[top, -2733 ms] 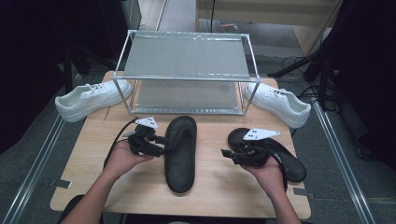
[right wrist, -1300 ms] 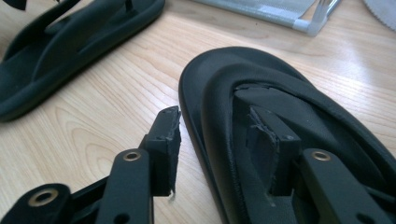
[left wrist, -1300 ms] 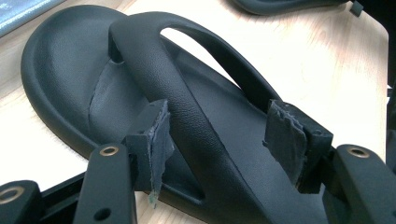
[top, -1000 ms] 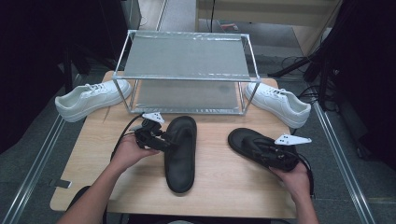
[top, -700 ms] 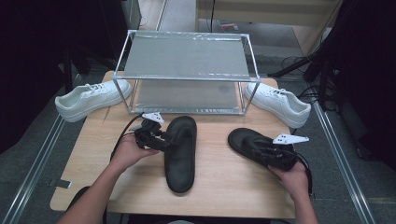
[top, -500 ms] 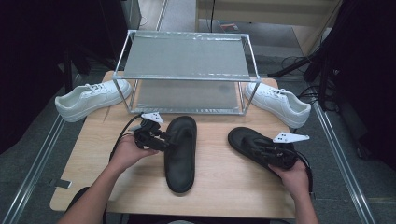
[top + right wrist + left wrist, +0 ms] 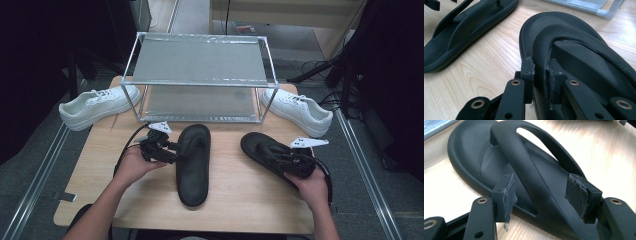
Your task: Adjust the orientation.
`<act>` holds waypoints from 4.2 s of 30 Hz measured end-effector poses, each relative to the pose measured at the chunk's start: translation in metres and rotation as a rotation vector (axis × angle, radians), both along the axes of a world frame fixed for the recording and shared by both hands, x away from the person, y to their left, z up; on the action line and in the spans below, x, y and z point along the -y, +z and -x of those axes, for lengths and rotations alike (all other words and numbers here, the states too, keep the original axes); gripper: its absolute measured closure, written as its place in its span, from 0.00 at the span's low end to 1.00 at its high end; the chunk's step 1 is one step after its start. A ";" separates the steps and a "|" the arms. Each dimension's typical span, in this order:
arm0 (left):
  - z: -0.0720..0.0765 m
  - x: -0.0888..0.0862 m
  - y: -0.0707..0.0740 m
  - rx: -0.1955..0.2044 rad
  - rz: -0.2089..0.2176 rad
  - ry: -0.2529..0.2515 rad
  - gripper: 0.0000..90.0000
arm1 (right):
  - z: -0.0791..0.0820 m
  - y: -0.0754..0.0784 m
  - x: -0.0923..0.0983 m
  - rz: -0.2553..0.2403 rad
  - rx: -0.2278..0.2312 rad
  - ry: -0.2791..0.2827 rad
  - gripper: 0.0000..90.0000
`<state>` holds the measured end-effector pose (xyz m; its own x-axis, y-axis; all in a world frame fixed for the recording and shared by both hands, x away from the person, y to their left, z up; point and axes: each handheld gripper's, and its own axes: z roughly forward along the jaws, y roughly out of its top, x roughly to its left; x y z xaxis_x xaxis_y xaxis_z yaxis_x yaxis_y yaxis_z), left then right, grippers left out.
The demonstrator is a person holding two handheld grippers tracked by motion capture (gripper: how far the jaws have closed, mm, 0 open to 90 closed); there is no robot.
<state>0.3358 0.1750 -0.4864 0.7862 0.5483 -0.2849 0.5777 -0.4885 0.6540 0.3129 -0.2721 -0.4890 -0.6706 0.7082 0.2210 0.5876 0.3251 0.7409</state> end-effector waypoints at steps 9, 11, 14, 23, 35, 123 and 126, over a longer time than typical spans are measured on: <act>0.008 -0.010 -0.001 0.003 0.000 0.026 0.45 | -0.009 0.002 -0.015 0.011 -0.038 -0.005 0.88; 0.010 -0.012 -0.002 0.000 0.006 0.035 0.45 | -0.012 0.002 -0.019 0.017 -0.037 -0.004 0.88; 0.013 -0.016 -0.002 0.004 0.004 0.043 0.45 | -0.015 0.003 -0.026 0.011 -0.044 0.000 0.88; 0.023 -0.023 -0.002 0.011 0.013 0.067 0.45 | -0.024 0.004 -0.051 0.019 -0.051 0.014 0.88; 0.035 -0.035 -0.002 0.017 0.023 0.103 0.45 | -0.038 0.003 -0.087 0.020 -0.053 0.002 0.87; 0.029 0.012 -0.031 0.005 0.016 0.027 0.95 | -0.041 -0.004 -0.110 0.063 -0.046 0.062 1.00; 0.031 0.017 -0.032 -0.004 0.026 0.019 0.95 | -0.041 -0.004 -0.110 0.064 -0.040 0.062 1.00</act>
